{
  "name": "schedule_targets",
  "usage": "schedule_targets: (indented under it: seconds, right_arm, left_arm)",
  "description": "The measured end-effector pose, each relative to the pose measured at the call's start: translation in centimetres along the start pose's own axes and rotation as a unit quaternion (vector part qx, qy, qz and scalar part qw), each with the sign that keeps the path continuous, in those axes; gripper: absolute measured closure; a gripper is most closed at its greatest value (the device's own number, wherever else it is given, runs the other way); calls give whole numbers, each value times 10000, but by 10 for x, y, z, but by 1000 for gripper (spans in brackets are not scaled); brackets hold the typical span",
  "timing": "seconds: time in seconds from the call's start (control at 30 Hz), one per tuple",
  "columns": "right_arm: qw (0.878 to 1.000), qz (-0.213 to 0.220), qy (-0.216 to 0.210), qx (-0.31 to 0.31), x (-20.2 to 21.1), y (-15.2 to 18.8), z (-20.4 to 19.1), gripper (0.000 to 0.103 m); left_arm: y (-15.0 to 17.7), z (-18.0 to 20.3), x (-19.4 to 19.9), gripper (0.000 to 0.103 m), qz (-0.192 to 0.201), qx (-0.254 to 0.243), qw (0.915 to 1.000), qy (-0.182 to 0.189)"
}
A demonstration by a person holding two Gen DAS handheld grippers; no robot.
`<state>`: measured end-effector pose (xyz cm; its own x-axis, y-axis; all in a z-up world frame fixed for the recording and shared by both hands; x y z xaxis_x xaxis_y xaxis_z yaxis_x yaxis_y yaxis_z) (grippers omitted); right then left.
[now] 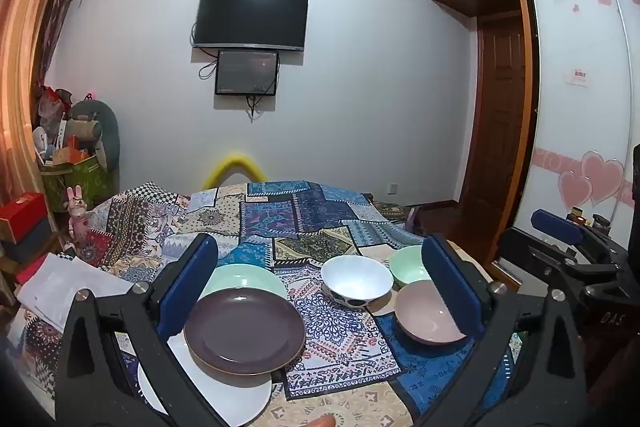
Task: Organize plates and bowls
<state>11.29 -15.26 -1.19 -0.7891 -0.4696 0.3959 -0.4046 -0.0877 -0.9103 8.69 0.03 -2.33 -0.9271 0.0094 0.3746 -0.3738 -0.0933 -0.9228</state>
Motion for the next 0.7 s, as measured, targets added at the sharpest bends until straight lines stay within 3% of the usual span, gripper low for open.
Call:
schedule_targets:
  seconds: [0.4,0.7]
  right_arm:
    - [10000,5,-14,-29,-1,0,1,0]
    - [10000,8,-11,23,4,-5,-5,0]
  left_arm:
    - [-9,-16,0,0,-37,-5,10000,26]
    - [-1,-3,-2,0,12,-77,10000,-29]
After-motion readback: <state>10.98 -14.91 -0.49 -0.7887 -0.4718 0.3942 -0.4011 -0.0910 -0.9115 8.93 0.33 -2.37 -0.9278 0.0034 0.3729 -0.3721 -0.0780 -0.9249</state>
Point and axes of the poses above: each gripper's, at about its wrist camera, not at the fingertips, and x roughly against the way its jaws point, z to its right, y to its underside, the point moved 9 cm from there along -x, roughly the way its jaws point, and after that the axes turned 7 degrees about -z, right-handed, at the moved point
